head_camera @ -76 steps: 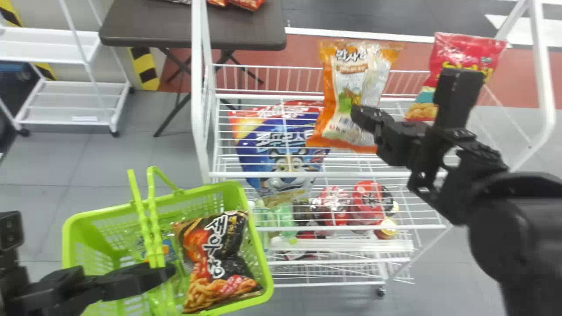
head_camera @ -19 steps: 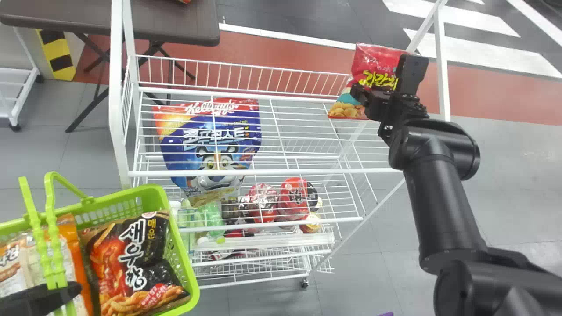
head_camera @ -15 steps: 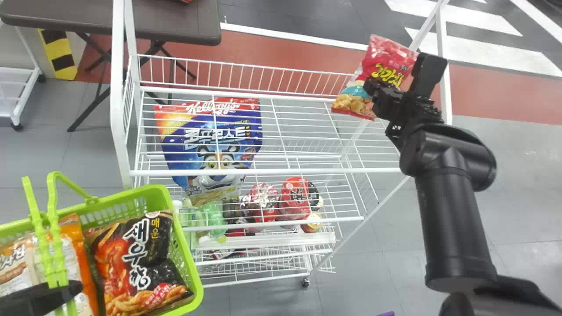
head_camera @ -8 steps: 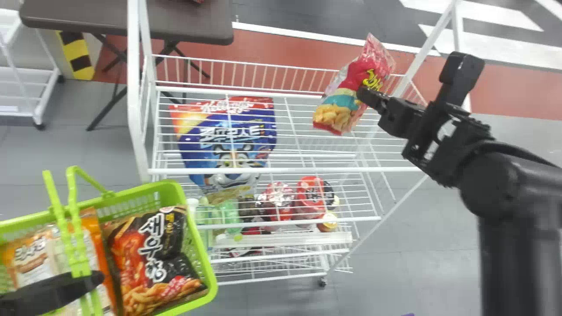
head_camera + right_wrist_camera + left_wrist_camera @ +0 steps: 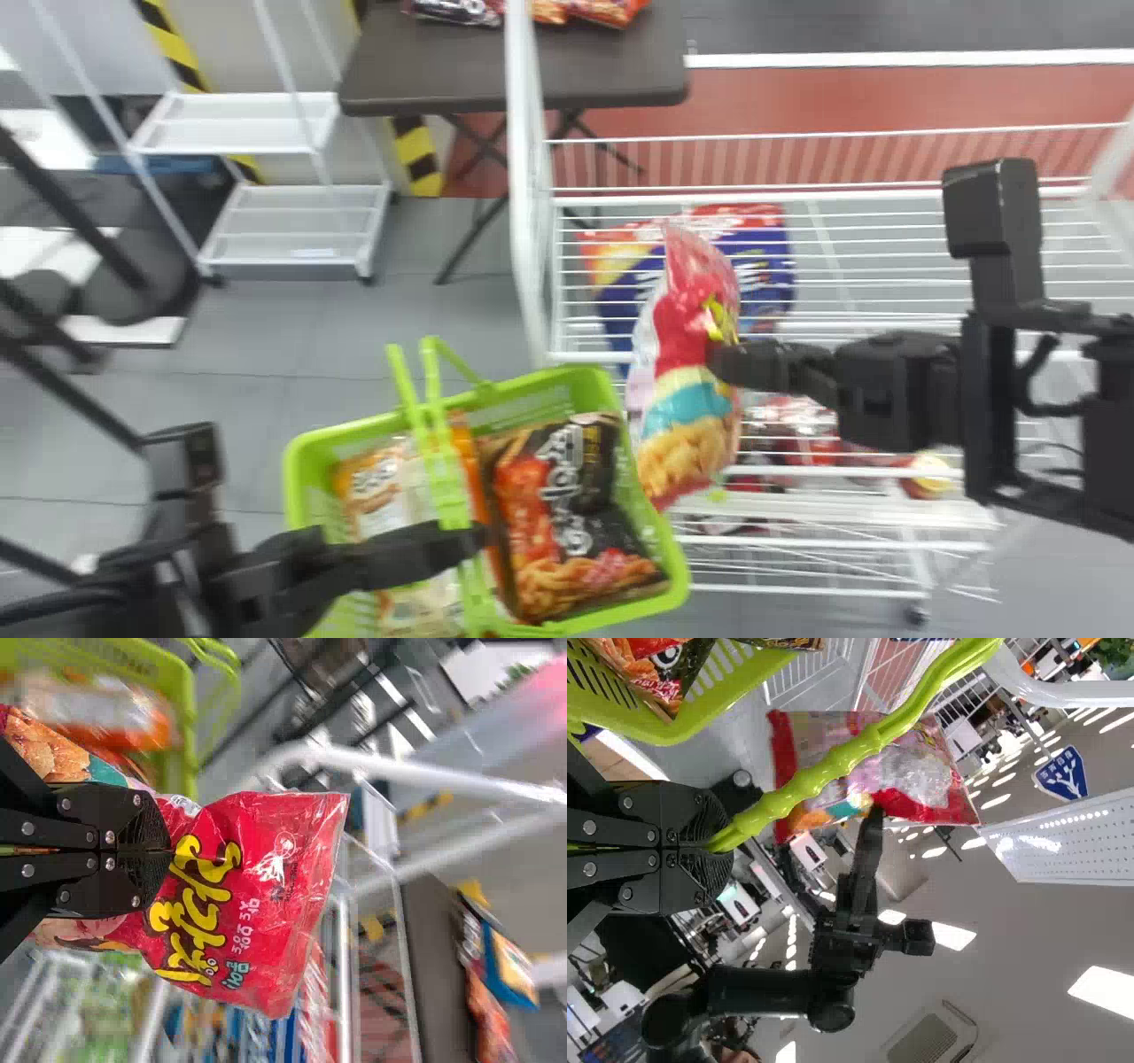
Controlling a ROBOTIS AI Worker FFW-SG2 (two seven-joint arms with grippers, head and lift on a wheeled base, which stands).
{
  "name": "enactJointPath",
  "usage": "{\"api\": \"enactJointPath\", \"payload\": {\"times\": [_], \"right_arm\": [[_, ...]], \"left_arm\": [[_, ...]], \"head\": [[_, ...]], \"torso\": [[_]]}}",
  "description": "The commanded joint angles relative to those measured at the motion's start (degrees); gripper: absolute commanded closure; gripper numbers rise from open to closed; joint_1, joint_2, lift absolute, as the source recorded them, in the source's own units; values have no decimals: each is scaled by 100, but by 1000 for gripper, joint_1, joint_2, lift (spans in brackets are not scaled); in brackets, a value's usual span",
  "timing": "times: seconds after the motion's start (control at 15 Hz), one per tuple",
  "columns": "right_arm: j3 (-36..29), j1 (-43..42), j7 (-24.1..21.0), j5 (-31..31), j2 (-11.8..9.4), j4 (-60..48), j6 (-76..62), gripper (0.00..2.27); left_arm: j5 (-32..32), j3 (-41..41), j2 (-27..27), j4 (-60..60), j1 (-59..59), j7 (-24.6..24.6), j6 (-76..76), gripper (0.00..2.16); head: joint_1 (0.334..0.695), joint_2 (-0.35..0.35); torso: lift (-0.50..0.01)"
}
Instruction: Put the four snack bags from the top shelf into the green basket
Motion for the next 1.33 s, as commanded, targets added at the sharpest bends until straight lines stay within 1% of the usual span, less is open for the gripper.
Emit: {"api": "enactJointPath", "payload": {"times": [0.0,0.2,0.4,0.47,0.53,0.6,0.67,0.73,0.8,0.93,1.07,1.13,1.2,1.27], "right_arm": [[265,-107,-7,-269,79,-11,280,2250],[722,-222,-121,-401,131,183,333,2250],[1363,-529,-174,-304,263,939,333,2250],[1513,-652,-174,-216,351,1220,333,2250],[1662,-767,-174,-137,378,1448,333,2182],[1768,-890,-157,-76,404,1651,333,1929],[1899,-969,-139,83,404,1782,316,1298],[1943,-1013,-77,135,404,1870,316,191],[1926,-1022,-25,135,404,1879,298,-1],[1688,-978,301,126,395,1870,157,16],[1284,-802,722,100,378,1747,-317,39],[1003,-714,819,206,351,1492,-792,43],[836,-608,863,452,298,1361,-1337,43],[669,-477,933,935,255,1273,-2128,43]], "left_arm": [[0,-8,-9,0,-63,-66,23,2148],[-9,-43,-9,-17,-107,-66,93,2148],[0,-113,-26,-88,-133,-66,146,2148],[0,-122,-35,-105,-133,-66,146,2148],[0,-131,-44,-140,-133,-66,146,2148],[0,-131,-44,-140,-133,-66,146,2148],[9,-131,-44,-140,-133,-66,164,2148],[18,-131,-44,-149,-125,-66,164,2148],[18,-131,-44,-140,-116,-66,146,2148],[18,-131,-44,-140,-116,-66,146,2148],[18,-113,-44,-140,-125,-66,146,2148],[18,-104,-44,-140,-125,-66,164,2148],[18,-78,-44,-140,-107,-66,146,2148],[18,-51,-44,-132,-89,-66,164,2148]], "head": [[695,203],[695,279],[695,325],[695,342],[695,350],[695,350],[695,350],[695,350],[695,350],[695,350],[695,350],[695,350],[695,350],[695,350]], "torso": [[-3],[-3],[-3],[-3],[-3],[-3],[-3],[-3],[-3],[-3],[-3],[-3],[-3],[-3]]}}
